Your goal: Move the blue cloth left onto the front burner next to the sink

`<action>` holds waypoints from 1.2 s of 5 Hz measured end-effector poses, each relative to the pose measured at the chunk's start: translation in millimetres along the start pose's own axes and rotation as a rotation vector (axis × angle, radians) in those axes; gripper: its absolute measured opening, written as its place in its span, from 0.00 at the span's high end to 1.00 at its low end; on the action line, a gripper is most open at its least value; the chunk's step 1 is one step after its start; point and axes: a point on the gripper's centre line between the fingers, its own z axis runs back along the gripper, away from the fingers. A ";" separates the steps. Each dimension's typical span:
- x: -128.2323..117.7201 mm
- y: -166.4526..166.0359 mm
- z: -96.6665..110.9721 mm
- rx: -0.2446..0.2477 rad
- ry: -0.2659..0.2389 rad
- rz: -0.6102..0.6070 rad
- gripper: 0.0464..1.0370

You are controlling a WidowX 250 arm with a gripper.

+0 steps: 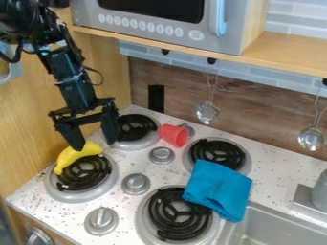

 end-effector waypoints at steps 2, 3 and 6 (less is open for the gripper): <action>-10.3 -27.3 -24.8 0.042 0.072 -0.077 0.03; -19.6 -57.1 -48.5 0.102 0.134 -0.182 0.03; -15.7 -142.7 -87.9 0.438 -0.011 -0.407 0.03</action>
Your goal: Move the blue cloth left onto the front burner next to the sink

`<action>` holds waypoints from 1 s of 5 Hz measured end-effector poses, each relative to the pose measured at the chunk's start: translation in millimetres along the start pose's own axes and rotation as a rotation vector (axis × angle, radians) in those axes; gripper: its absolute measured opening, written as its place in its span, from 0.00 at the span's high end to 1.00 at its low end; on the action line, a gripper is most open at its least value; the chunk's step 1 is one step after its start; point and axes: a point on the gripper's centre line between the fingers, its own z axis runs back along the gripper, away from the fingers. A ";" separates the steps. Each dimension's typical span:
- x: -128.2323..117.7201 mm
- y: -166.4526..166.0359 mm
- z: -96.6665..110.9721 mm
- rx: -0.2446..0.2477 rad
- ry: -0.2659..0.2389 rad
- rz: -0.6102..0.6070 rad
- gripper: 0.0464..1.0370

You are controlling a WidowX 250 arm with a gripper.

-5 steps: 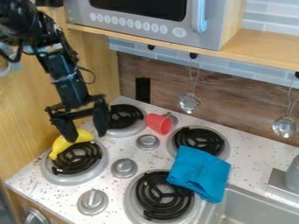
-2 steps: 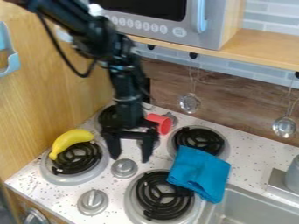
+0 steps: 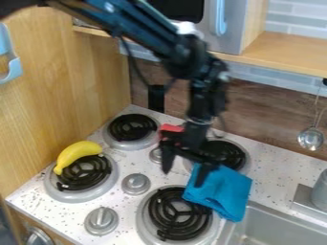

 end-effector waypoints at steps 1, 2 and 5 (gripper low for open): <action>18.3 -20.6 5.1 0.032 -0.065 -0.034 0.03; 35.4 -24.9 -0.3 0.036 -0.100 -0.025 0.03; 38.7 -18.6 -40.3 -0.007 -0.205 0.052 0.03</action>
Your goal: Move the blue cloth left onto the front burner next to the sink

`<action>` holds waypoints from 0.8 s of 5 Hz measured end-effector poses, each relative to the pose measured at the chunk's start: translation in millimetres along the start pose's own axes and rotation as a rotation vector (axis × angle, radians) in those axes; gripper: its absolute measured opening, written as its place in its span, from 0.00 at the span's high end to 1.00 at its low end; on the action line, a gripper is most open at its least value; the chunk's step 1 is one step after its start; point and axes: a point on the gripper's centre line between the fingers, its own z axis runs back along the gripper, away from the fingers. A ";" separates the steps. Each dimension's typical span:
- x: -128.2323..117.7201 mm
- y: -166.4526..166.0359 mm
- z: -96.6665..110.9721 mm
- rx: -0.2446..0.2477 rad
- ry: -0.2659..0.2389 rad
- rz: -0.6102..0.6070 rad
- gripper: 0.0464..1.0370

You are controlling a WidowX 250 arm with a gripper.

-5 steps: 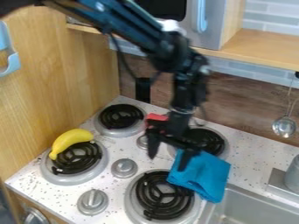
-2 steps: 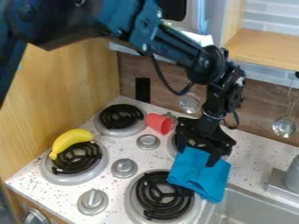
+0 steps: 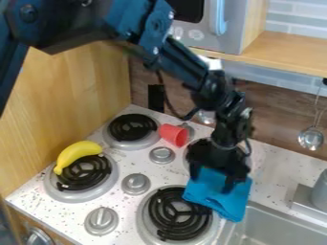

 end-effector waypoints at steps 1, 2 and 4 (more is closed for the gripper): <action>-11.8 9.4 -16.5 -0.004 0.035 0.027 0.03; -23.6 13.3 -15.3 -0.006 0.023 0.034 0.05; -77.7 27.7 -3.1 0.002 0.096 -0.014 0.07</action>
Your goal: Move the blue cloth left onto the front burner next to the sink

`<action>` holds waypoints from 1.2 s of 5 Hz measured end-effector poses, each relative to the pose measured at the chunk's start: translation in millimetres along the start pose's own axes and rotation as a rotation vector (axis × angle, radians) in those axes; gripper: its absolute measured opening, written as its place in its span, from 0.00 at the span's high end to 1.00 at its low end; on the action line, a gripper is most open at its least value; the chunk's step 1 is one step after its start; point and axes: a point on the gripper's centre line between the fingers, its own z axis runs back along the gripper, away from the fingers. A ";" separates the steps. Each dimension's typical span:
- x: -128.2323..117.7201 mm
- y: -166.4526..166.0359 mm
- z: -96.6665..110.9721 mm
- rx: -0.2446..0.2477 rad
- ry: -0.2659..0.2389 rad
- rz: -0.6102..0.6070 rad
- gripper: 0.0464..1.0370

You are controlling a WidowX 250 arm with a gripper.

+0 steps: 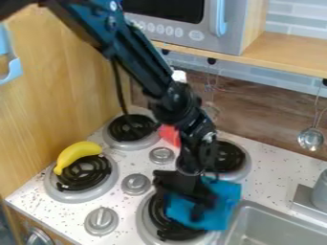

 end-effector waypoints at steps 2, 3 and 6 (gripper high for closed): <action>-46.9 15.5 -0.3 0.023 0.031 -0.040 0.07; -83.1 27.6 -5.1 0.052 0.081 -0.048 0.07; -51.7 -1.0 14.5 -0.022 0.008 -0.085 0.07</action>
